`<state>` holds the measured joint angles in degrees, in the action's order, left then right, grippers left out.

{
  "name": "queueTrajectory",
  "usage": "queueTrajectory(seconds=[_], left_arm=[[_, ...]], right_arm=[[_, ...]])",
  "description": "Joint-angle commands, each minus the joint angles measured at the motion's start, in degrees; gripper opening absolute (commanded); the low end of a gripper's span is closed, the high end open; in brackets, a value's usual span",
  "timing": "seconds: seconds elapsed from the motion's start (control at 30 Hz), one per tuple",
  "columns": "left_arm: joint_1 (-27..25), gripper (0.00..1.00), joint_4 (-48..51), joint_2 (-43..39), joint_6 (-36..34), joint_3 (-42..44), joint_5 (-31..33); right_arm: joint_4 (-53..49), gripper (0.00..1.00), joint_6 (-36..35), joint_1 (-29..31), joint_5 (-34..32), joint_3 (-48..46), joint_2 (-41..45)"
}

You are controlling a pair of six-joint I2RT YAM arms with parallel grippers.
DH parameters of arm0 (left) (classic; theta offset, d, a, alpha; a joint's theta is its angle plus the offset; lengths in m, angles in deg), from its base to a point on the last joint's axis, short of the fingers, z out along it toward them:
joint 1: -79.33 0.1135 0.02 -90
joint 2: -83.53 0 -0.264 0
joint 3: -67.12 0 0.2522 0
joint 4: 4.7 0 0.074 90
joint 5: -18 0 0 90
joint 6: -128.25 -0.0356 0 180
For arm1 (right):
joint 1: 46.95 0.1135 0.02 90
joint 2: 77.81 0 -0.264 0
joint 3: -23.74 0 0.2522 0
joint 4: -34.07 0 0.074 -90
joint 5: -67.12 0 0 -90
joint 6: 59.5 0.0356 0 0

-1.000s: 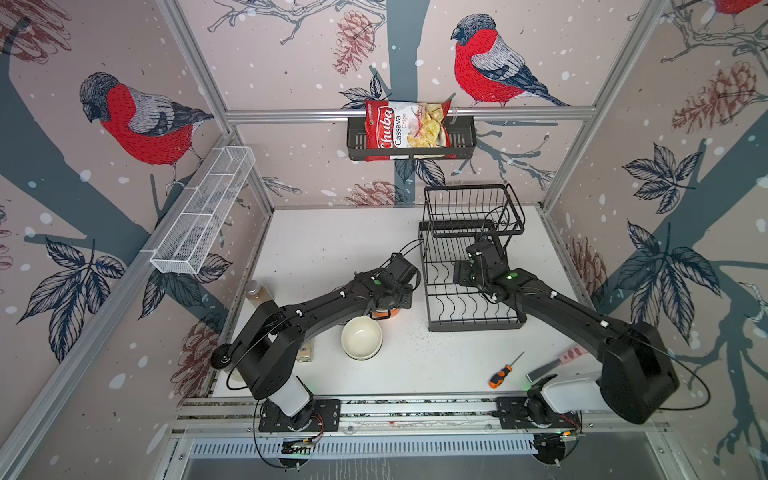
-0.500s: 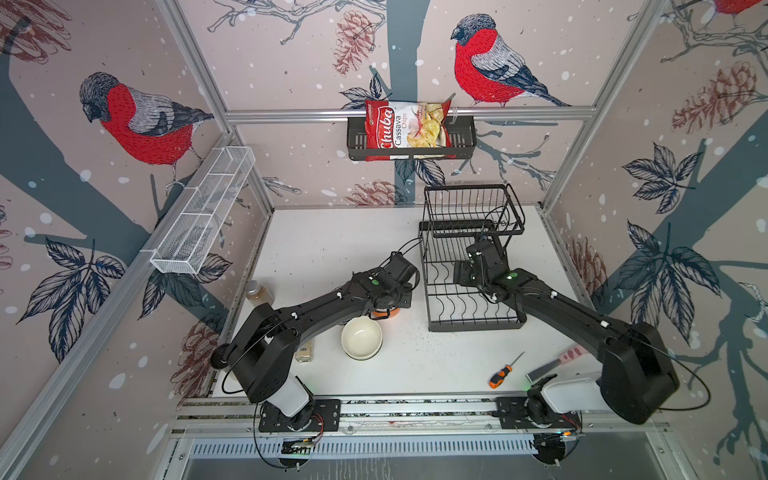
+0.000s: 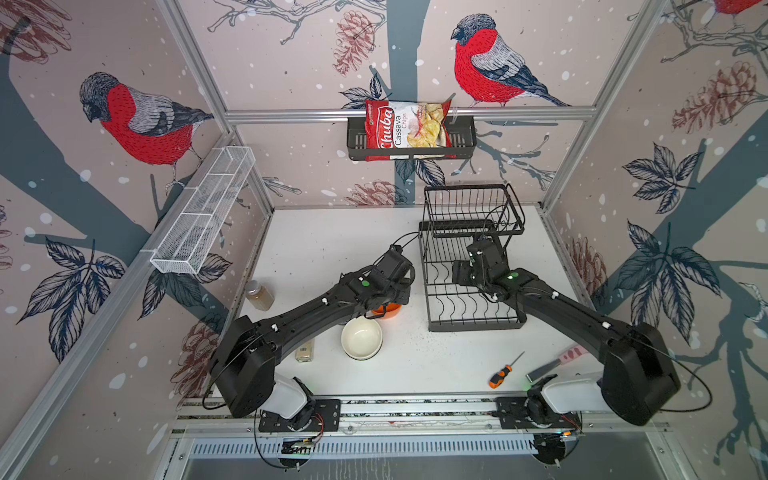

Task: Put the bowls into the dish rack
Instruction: 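Lift the white bowl with the left gripper while the right gripper approaches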

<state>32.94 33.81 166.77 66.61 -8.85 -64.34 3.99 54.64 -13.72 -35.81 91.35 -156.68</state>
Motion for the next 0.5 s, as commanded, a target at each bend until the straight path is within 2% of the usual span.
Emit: queueTrajectory(seconds=[0.0,0.13,0.47], left_arm=[[-0.10,0.00,-5.76,-1.96,-4.05,1.57,-3.08],[-0.11,0.00,-9.94,-3.98,-7.32,4.12,-6.80],[-0.41,0.00,-19.82,-7.15,-13.46,9.16,-11.14]], right_arm=[[1.27,0.83,-0.87,-0.14,3.31,0.64,0.72],[1.39,0.88,-2.37,-0.97,9.34,1.29,1.76],[0.80,0.98,-2.73,-4.19,21.33,2.32,5.69]])
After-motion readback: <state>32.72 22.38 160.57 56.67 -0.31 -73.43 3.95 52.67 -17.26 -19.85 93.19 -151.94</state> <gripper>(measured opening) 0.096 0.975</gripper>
